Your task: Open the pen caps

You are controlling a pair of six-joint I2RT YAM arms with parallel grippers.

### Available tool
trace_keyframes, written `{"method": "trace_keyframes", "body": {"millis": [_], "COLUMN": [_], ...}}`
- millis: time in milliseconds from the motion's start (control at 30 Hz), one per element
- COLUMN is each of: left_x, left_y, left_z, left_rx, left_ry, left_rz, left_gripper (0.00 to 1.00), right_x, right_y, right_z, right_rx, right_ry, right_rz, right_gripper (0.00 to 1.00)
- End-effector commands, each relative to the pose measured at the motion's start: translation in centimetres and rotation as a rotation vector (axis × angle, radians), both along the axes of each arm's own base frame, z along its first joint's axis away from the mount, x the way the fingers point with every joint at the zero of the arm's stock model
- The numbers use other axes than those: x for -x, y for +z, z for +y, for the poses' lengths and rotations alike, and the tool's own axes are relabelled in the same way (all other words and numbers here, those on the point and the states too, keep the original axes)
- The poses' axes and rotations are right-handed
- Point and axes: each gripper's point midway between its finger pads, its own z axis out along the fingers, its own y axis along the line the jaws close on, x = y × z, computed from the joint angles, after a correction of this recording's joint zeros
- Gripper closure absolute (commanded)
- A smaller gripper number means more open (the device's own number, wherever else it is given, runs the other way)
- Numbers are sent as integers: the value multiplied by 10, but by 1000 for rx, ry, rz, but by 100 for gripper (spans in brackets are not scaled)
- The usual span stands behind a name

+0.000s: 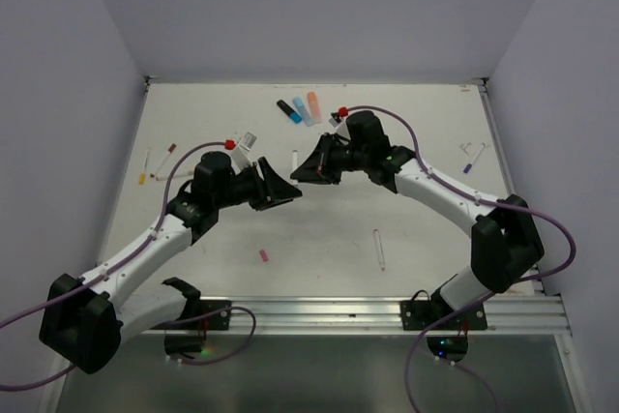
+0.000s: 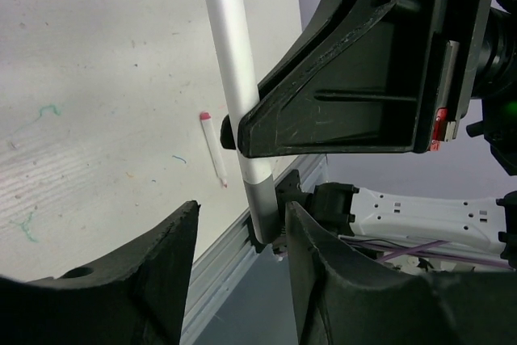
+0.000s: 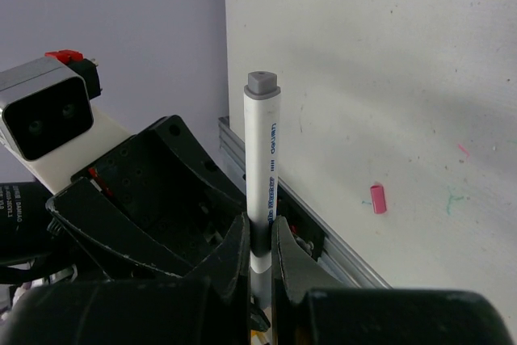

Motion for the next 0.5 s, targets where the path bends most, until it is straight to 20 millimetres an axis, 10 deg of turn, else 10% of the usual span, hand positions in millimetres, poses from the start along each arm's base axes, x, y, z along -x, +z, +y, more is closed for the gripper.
{"method": "trace_keyframes", "body": {"millis": [0,467], "left_x": [-5,9], "left_y": [29,42], "left_z": [-9,-23], "left_rx": [63,171], "left_ry": [-23,-151], "left_rz": [-88,-123], "left_gripper": [51,100], "right_x": [4,7], "right_y": [26,26], "right_z": [2,8], "right_rx": [-64,-96], "right_ry": [8,38], "right_rz": [-49,-52], "right_gripper": [100,100]}}
